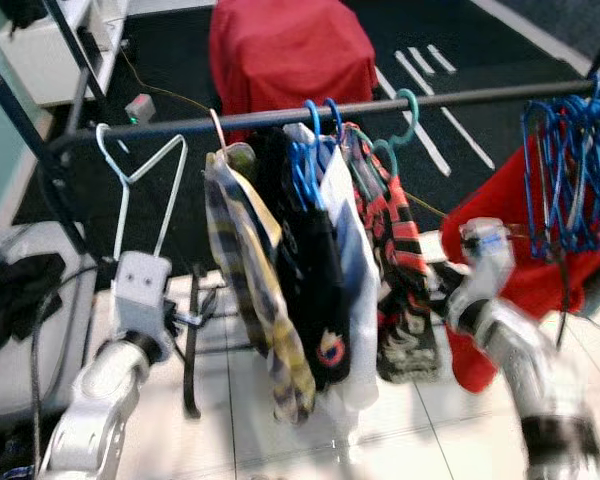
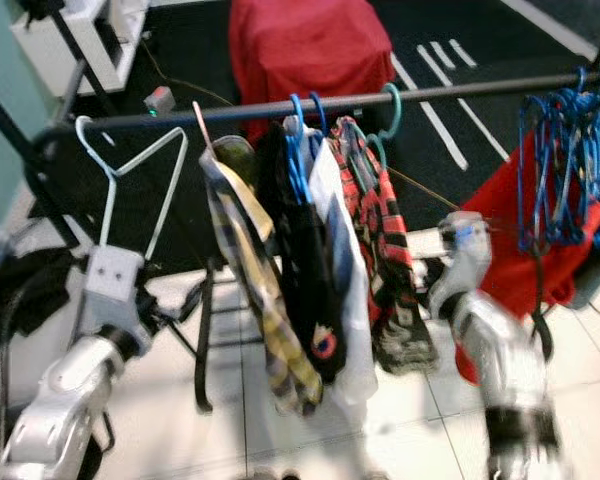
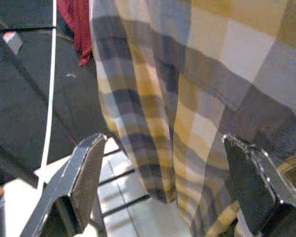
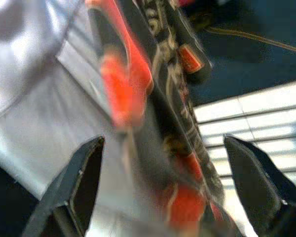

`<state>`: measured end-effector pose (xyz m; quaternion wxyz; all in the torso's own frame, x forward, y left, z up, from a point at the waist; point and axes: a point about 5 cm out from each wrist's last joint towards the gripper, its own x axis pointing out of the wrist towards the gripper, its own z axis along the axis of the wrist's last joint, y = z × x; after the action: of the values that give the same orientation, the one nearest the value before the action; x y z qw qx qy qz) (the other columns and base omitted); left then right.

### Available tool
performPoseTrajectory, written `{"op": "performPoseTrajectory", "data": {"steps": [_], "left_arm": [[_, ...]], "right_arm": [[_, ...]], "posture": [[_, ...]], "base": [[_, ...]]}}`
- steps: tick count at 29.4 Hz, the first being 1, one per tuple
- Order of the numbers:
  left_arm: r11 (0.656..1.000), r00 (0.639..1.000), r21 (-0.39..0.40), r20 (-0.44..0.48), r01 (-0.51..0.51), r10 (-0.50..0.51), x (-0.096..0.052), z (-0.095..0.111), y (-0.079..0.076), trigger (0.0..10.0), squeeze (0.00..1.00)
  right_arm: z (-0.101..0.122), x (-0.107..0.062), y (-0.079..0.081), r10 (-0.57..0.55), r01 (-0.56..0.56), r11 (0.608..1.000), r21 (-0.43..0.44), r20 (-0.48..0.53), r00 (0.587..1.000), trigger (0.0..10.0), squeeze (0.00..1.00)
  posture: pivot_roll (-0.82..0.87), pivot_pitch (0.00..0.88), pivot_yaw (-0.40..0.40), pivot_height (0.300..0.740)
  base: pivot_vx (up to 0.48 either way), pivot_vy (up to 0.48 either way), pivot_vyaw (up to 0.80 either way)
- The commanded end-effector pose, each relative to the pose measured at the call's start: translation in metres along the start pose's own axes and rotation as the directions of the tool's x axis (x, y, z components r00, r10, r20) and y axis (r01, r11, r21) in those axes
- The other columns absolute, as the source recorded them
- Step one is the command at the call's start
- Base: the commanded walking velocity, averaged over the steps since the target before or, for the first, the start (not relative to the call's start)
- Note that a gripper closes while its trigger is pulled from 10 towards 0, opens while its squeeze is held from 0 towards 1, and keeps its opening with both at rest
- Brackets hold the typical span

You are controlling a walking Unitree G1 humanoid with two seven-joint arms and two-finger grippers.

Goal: Hang hanger

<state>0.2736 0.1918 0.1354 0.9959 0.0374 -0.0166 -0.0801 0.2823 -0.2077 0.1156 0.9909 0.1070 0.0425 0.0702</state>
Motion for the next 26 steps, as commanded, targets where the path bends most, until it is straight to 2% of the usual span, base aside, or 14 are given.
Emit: {"op": "performPoseTrajectory", "data": {"steps": [1, 2, 3, 4, 6, 10, 11, 14, 16, 26], "left_arm": [[0.998, 0.998, -0.01, -0.015, -0.063, 0.063, -0.002, -0.006, 0.005, 10.0, 0.0], [0.998, 0.998, -0.01, -0.015, -0.063, 0.063, -0.002, -0.006, 0.005, 10.0, 0.0], [0.995, 0.996, -0.028, -0.011, -0.093, 0.092, 0.001, -0.006, 0.005, 10.0, 0.0], [0.995, 0.996, -0.028, -0.011, -0.093, 0.092, 0.001, -0.006, 0.005, 10.0, 0.0], [0.992, 0.993, -0.048, -0.009, -0.12, 0.119, 0.005, -0.006, 0.005, 10.0, 0.0], [0.98, 0.985, -0.096, -0.005, -0.174, 0.174, 0.006, -0.006, 0.006, 10.0, 0.0], [0.967, 0.975, -0.129, -0.023, -0.221, 0.22, 0.009, -0.01, 0.006, 10.0, 0.0], [0.962, 0.971, -0.133, -0.035, -0.24, 0.238, 0.013, -0.013, 0.005, 10.0, 0.0], [0.962, 0.971, -0.132, -0.041, -0.24, 0.237, 0.018, -0.016, 0.002, 10.0, 0.0], [0.958, 0.966, -0.125, -0.051, -0.26, 0.255, 0.021, -0.02, 0.005, 10.0, 0.0]], "right_arm": [[0.024, -0.005, -0.015, -0.097, 0.108, 0.992, -0.069, 0.14, 0.985, 10.0, 0.0], [0.024, -0.005, -0.015, -0.097, 0.108, 0.992, -0.069, 0.14, 0.985, 10.0, 0.0], [0.028, -0.002, -0.027, -0.125, 0.137, 0.988, -0.07, 0.151, 0.981, 10.0, 0.0], [0.028, -0.002, -0.027, -0.125, 0.137, 0.988, -0.07, 0.151, 0.981, 10.0, 0.0], [0.031, 0.0, -0.037, -0.146, 0.157, 0.986, -0.06, 0.151, 0.978, 10.0, 0.0], [0.033, 0.0, -0.04, -0.152, 0.162, 0.984, -0.068, 0.139, 0.979, 10.0, 0.0], [0.034, 0.002, -0.044, -0.178, 0.187, 0.981, -0.056, 0.136, 0.975, 10.0, 0.0], [0.036, 0.005, -0.048, -0.208, 0.216, 0.976, -0.043, 0.139, 0.968, 10.0, 0.0], [0.038, 0.007, -0.048, -0.253, 0.26, 0.965, -0.025, 0.155, 0.955, 10.0, 0.0], [0.036, 0.011, -0.045, -0.248, 0.255, 0.967, -0.02, 0.165, 0.955, 10.0, 0.0]], "posture": [[-0.14, 0.129, 0.05, 0.74], [-0.14, 0.129, 0.05, 0.74], [-0.13, 0.115, 0.033, 0.74], [-0.13, 0.115, 0.033, 0.74], [-0.13, 0.115, 0.033, 0.74], [-0.13, 0.102, 0.017, 0.74], [-0.1, 0.064, -0.002, 0.74], [-0.08, 0.054, 0.001, 0.74], [-0.07, 0.053, -0.002, 0.74], [-0.05, 0.038, -0.023, 0.74]], "base": [[0.0, 0.0, 0.0], [0.0, 0.0, 0.0], [0.0, 0.0, 0.0], [0.0, 0.0, 0.0], [0.0, 0.0, 0.0], [0.0, 0.0, 0.0], [0.0, 0.0, 0.0], [0.0, 0.0, 0.0], [0.0, 0.0, 0.0], [0.0, 0.0, 0.0]]}}
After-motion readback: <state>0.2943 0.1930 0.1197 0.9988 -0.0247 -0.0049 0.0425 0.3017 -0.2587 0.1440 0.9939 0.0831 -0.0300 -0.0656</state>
